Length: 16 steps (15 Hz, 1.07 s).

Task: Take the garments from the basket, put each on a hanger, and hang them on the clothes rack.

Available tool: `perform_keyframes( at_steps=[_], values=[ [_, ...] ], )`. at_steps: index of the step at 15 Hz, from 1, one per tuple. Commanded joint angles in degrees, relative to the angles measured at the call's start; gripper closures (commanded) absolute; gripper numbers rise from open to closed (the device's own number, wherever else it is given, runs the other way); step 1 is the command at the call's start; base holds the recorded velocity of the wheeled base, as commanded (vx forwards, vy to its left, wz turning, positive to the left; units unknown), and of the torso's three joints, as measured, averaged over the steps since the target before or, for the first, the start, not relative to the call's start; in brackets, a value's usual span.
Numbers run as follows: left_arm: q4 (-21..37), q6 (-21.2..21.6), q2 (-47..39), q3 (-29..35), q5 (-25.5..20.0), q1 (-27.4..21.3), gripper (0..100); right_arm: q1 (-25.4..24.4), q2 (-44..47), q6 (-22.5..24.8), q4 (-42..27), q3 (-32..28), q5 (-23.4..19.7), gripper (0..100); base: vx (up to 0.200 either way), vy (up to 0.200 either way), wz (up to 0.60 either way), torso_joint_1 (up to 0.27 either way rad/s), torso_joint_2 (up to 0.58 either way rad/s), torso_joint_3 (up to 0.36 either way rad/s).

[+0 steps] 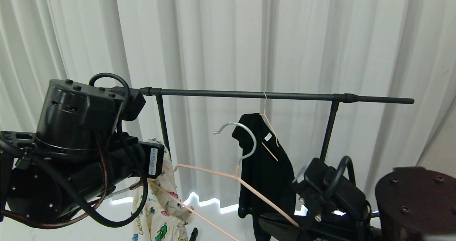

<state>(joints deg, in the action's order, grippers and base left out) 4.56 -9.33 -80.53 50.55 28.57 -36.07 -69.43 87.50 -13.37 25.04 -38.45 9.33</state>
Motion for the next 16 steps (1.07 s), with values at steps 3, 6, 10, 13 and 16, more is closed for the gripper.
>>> perform_keyframes(
  at_steps=[3, 6, 10, 13, 16],
  values=[
    [0.0, -0.4, 1.3, 0.7, 0.2, -3.9, 100, -0.1, 7.5, -1.9, 3.2, -3.6, 0.2, 100, 0.000, 0.000, 0.00, 0.000, 0.00, 0.000],
    [0.0, -0.4, 1.3, 2.4, 0.2, -6.1, 100, -0.1, 10.8, -2.6, 5.3, -4.2, 0.2, 100, 0.000, 0.000, 0.00, 0.000, 0.00, 0.000],
    [0.0, -0.3, 1.3, 5.2, 0.3, -11.5, 100, -0.1, 12.7, -3.6, 5.5, -5.6, 0.1, 100, 0.000, 0.000, 0.00, 0.000, 0.00, 0.000],
    [0.0, -0.4, 0.7, 4.8, 0.3, -14.8, 100, -0.1, 12.9, -3.6, 6.7, -6.2, 0.1, 100, 0.000, 0.000, 0.00, 0.000, 0.00, 0.000],
    [0.0, -0.4, -0.1, 5.3, 0.3, -16.8, 100, -0.2, 13.4, -3.7, 7.2, -7.9, 0.1, 100, 0.000, 0.000, 0.00, 0.000, 0.00, 0.000]
  ],
)
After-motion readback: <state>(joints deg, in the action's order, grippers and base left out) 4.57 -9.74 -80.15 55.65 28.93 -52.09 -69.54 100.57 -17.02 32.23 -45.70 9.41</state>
